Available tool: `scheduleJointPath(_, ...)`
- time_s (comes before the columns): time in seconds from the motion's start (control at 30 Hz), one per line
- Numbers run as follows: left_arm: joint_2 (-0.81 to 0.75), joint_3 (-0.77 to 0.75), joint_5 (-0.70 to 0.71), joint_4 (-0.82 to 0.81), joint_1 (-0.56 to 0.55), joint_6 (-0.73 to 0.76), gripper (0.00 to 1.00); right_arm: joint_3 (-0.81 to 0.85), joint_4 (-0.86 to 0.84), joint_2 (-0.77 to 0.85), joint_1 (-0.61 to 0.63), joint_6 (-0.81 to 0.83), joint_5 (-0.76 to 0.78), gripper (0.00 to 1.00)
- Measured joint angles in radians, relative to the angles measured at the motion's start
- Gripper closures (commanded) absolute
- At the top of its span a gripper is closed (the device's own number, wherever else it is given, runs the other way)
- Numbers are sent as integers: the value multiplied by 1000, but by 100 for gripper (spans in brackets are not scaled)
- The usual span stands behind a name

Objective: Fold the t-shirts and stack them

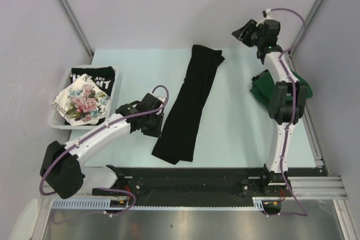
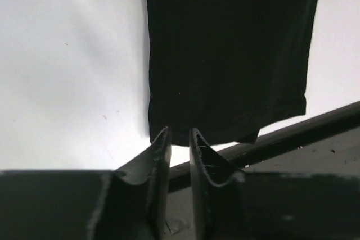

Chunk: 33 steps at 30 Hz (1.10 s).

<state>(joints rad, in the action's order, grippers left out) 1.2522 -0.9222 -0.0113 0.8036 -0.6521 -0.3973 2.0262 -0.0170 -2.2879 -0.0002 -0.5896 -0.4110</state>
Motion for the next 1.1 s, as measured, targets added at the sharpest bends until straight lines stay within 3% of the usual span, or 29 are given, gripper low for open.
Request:
scheduleJointPath(0.07,20,13,0,-19,0,-5,71,-14,38,106,3,41,-6,49)
scheduleJointPath(0.1,42,30,-1,-40,0,-5,65,-17,93,261,12,101,-9,48)
scheduleJointPath(0.13,43,31,-1,-42,0,-5,62,-17,94,269,13,104,-9,48)
scheduleJointPath(0.33,76,58,-34,-90,0,-2,60,-246,166,541,27,192,13,47)
scheduleJointPath(0.7,104,99,-76,-91,0,5,58,-339,300,615,28,247,60,47)
scheduleJointPath(1.1,169,100,-62,-37,0,-7,54,-340,305,685,28,251,65,46)
